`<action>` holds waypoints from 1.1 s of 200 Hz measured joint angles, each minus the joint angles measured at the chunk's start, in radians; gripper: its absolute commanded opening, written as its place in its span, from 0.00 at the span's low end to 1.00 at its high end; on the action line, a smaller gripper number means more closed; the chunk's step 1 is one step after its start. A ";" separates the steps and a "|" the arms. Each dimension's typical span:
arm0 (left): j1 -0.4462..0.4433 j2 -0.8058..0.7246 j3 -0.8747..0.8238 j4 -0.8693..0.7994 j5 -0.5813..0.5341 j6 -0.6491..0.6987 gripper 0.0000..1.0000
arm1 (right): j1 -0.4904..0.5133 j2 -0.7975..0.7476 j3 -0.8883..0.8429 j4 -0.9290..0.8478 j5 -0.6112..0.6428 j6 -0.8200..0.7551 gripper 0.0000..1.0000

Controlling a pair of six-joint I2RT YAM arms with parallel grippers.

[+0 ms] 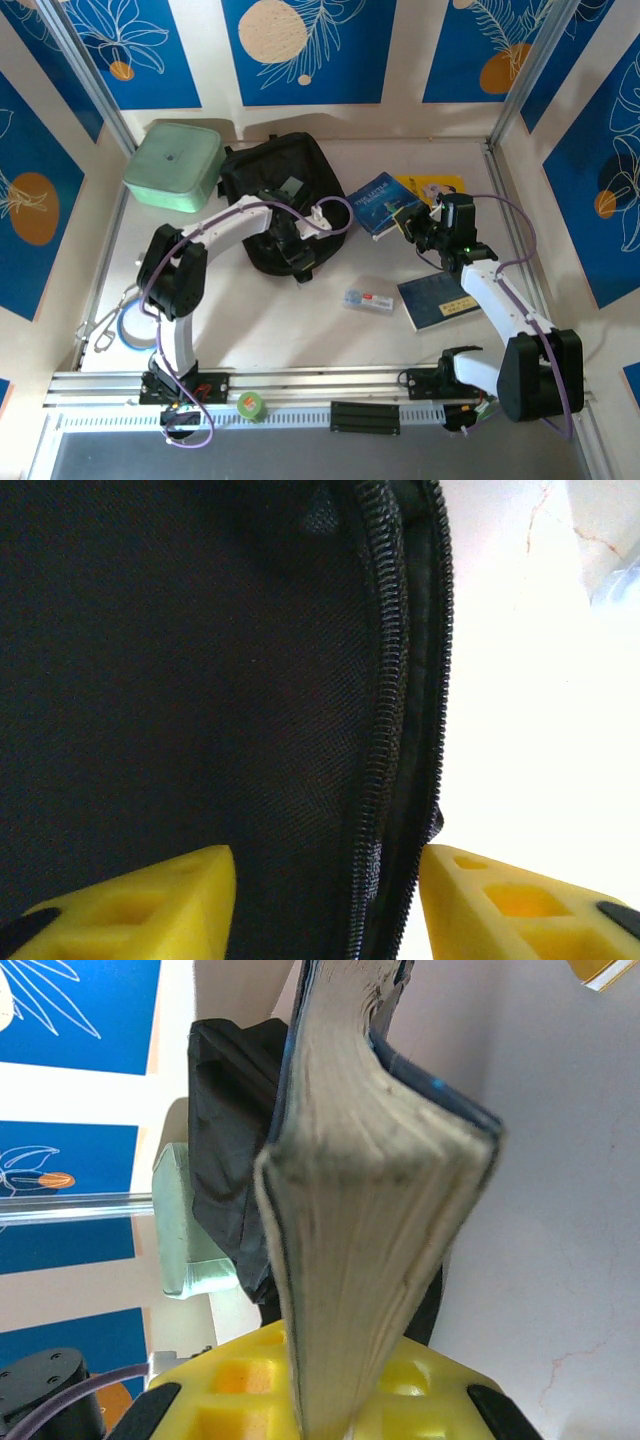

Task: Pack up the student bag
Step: Open the student bag at the center of the table.

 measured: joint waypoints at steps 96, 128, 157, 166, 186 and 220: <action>-0.014 0.045 0.030 0.024 -0.080 0.008 0.48 | -0.002 -0.004 0.000 -0.004 0.002 0.003 0.02; -0.020 0.079 0.043 0.014 -0.079 0.031 0.49 | -0.006 -0.007 0.000 -0.004 0.004 0.004 0.02; -0.032 0.089 0.049 0.007 -0.095 0.047 0.34 | -0.007 -0.007 0.000 -0.006 0.004 0.004 0.02; -0.037 0.089 0.051 0.005 -0.100 0.048 0.29 | -0.008 -0.007 0.000 -0.008 0.004 0.004 0.02; -0.042 0.089 0.060 0.003 -0.113 0.051 0.19 | -0.013 -0.007 0.000 -0.011 0.004 0.004 0.02; -0.043 0.052 0.061 0.005 -0.135 0.061 0.07 | -0.030 -0.022 -0.005 -0.021 0.004 0.003 0.02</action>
